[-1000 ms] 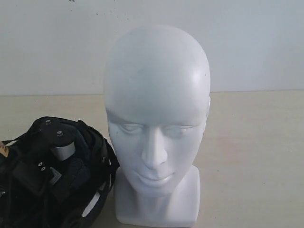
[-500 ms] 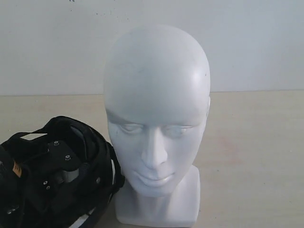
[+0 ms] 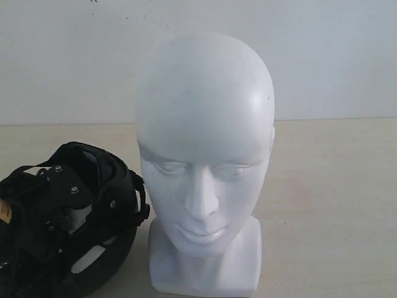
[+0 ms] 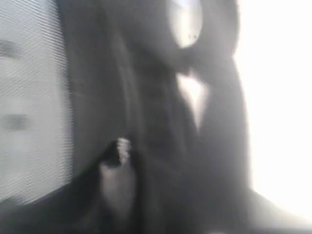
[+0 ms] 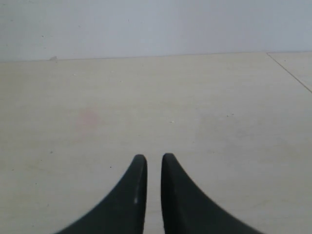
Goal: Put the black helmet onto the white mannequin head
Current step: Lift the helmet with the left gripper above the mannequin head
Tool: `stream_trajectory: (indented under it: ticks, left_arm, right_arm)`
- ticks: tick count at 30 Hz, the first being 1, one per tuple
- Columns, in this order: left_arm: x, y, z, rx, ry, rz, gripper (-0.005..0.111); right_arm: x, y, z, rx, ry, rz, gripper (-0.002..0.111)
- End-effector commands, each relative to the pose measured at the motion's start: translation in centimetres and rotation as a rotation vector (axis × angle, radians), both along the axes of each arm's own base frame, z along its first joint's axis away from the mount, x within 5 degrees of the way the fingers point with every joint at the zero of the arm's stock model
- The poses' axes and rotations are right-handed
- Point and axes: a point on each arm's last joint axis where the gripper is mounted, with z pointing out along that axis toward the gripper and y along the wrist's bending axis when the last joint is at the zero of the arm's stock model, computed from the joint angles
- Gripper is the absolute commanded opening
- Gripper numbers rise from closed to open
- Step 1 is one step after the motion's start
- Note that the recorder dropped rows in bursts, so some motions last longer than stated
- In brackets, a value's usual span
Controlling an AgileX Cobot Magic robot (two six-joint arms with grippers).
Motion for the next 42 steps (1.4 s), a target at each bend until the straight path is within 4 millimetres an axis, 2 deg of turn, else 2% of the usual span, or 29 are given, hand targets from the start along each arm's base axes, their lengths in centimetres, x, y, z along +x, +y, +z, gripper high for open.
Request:
stream_trajectory:
  ticks: [1,15,16,19,22,26,29,31,36,40,42]
  left_arm:
    - [-1.9,0.4,3.5,-0.070,-0.075,0.031,0.004]
    - [-5.6,1.5,13.4,-0.254,-0.343,0.067,0.004]
    - [-6.3,1.5,15.0,-0.319,-0.386,0.069,0.004]
    - [-7.7,1.5,17.8,-0.424,-0.463,0.066,0.004]
    - [-9.3,1.2,21.4,-0.592,-0.540,0.032,0.004]
    - [-10.5,1.0,24.7,-0.716,-0.600,-0.003,0.004]
    - [-12.0,0.4,27.5,-0.891,-0.620,-0.077,0.004]
    - [-12.7,0.3,28.9,-0.960,-0.638,-0.114,0.004]
    - [-13.4,0.3,30.4,-1.057,-0.662,-0.125,0.004]
    - [-13.3,-0.4,32.4,-1.185,-0.708,-0.227,0.004]
    - [-13.2,-0.9,33.2,-1.275,-0.672,-0.264,0.004]
  right_arm:
    - [0.0,0.0,0.1,-0.001,-0.011,-0.001,0.012]
    - [0.0,0.0,0.1,-0.001,-0.011,-0.001,0.012]
    - [0.0,0.0,0.1,-0.001,-0.011,-0.001,0.012]
    - [0.0,0.0,0.1,-0.001,-0.011,-0.001,0.012]
    - [0.0,0.0,0.1,-0.001,-0.011,-0.001,0.012]
    - [0.0,0.0,0.1,-0.001,-0.011,-0.001,0.012]
    - [0.0,0.0,0.1,-0.001,-0.011,-0.001,0.012]
    - [0.0,0.0,0.1,-0.001,-0.011,-0.001,0.012]
    - [0.0,0.0,0.1,-0.001,-0.011,-0.001,0.012]
    - [0.0,0.0,0.1,-0.001,-0.011,-0.001,0.012]
    - [0.0,0.0,0.1,-0.001,-0.011,-0.001,0.012]
